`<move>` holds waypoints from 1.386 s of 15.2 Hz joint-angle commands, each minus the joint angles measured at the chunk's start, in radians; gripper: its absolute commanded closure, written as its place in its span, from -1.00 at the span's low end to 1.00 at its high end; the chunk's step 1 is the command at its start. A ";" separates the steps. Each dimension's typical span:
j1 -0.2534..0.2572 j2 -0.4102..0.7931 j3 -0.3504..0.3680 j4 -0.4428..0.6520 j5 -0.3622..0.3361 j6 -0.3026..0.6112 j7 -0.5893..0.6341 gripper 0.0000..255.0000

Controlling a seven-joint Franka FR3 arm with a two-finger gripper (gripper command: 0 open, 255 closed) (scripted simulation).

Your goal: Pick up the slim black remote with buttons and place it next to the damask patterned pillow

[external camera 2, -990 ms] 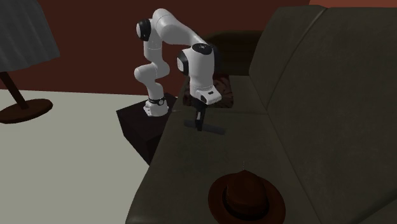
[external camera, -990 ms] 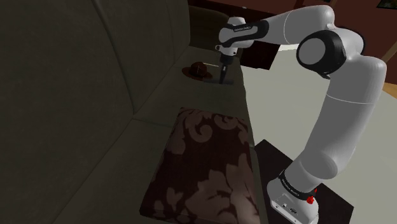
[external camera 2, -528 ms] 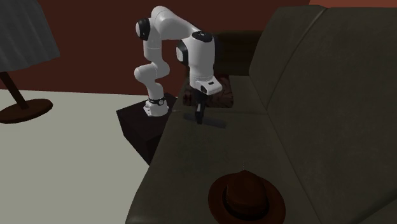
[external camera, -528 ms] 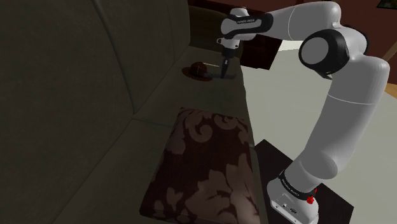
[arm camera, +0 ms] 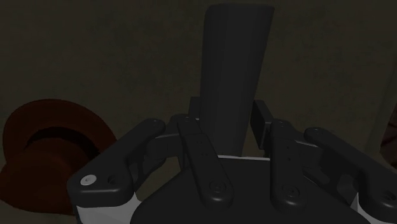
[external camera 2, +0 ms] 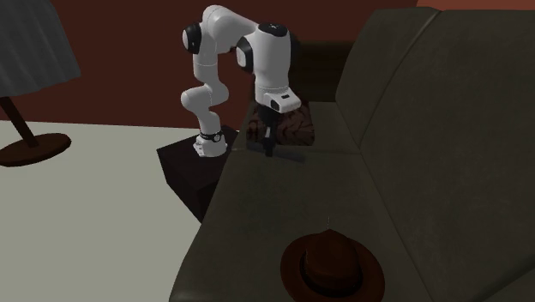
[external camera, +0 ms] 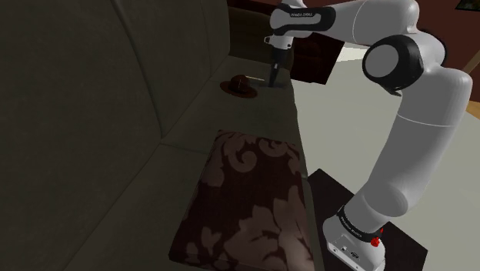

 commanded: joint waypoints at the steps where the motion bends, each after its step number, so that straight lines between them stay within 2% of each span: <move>1: -0.001 0.000 0.000 0.030 0.000 -0.029 0.002 1.00; 2: -0.001 0.000 0.000 0.036 0.000 -0.035 0.002 1.00; 7: 0.056 -0.193 0.024 -0.221 -0.035 0.035 0.079 1.00; 12: 0.098 -0.364 0.064 -0.426 -0.056 0.074 0.165 1.00; 21: 0.161 -0.634 0.164 -0.706 -0.046 0.090 0.327 1.00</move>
